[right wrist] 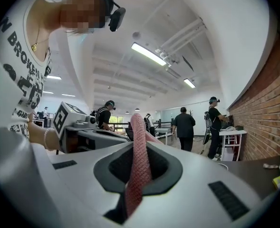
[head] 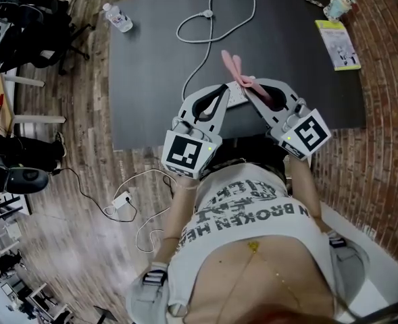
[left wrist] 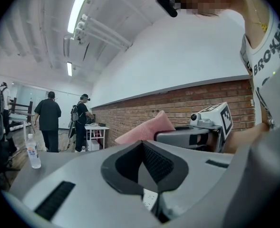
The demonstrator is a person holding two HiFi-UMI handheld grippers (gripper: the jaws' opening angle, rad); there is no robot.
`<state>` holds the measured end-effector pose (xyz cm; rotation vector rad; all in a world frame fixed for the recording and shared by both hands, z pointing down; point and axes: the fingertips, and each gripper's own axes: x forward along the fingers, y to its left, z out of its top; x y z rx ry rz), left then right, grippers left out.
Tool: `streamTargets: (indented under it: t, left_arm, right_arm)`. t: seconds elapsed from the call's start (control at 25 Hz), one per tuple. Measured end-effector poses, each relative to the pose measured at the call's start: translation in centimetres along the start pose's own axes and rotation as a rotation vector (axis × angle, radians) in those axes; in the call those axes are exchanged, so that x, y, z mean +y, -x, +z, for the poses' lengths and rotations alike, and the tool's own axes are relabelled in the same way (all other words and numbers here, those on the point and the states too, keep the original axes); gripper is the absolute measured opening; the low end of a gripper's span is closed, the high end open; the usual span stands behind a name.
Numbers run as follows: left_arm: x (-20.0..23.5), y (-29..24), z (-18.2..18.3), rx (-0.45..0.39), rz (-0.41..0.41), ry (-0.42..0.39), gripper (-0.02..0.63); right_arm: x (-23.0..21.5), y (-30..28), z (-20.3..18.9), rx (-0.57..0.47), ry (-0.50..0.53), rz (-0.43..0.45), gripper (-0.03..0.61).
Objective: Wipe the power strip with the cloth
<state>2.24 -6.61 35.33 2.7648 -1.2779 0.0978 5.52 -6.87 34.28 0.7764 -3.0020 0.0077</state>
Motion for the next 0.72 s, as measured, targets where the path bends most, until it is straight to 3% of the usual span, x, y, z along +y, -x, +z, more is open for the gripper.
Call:
streamTargets:
  t: [0.72]
  left_arm:
    - [-0.95,-0.62,0.66,0.004,-0.049,-0.012,0.008]
  right_arm:
    - [0.18,0.35,-0.31,0.025,0.008,-0.034,0.015]
